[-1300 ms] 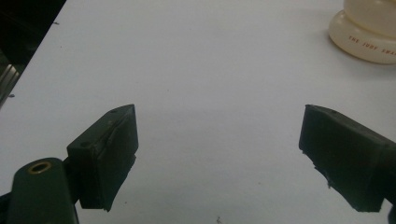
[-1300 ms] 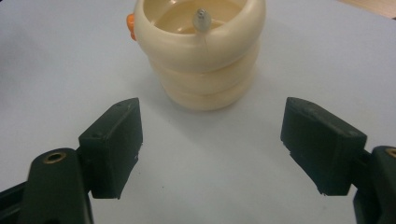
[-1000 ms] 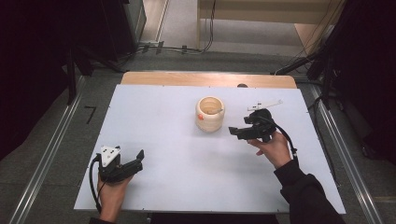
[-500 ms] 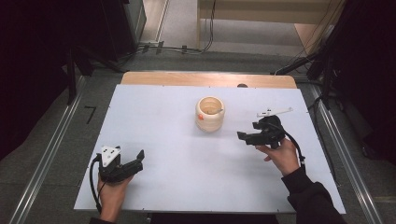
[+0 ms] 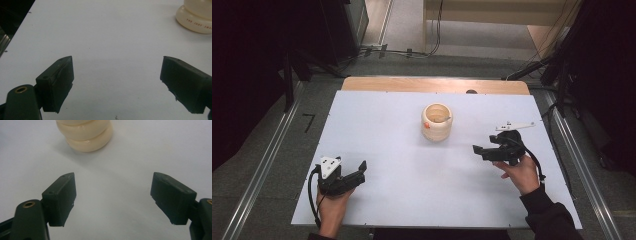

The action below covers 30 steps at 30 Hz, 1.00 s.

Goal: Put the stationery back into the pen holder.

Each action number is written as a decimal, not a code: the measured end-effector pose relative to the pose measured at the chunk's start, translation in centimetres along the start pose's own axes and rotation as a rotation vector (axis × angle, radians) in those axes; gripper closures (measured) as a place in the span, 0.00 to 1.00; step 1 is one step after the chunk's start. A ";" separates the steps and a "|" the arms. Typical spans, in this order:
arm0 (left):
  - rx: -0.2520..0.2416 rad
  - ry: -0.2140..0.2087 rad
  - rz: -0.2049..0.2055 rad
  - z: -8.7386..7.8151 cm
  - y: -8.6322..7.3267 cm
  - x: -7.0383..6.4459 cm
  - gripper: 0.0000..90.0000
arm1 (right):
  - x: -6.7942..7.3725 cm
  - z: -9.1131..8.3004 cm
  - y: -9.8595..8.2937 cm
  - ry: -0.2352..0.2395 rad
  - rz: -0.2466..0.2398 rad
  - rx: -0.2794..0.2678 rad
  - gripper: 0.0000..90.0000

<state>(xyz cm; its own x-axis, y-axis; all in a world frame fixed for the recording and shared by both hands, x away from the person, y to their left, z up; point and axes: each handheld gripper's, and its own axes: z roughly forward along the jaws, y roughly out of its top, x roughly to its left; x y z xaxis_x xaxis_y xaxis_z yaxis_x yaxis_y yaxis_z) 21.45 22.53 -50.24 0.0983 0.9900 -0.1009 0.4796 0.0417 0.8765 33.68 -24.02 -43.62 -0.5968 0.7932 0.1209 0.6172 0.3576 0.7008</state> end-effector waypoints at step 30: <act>0.005 -0.002 0.004 0.1 0.0 -0.1 0.14 | -3.3 -2.7 -4.5 -0.056 0.072 -0.013 0.22</act>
<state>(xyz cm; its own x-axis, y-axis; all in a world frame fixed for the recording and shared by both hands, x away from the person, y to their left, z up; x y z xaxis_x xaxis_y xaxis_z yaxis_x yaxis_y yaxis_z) 21.48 22.39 -50.31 0.1016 0.9900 -0.0979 0.4832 0.0369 0.8747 31.48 -29.55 -45.31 -0.5213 0.8430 0.1326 0.6505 0.2920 0.7011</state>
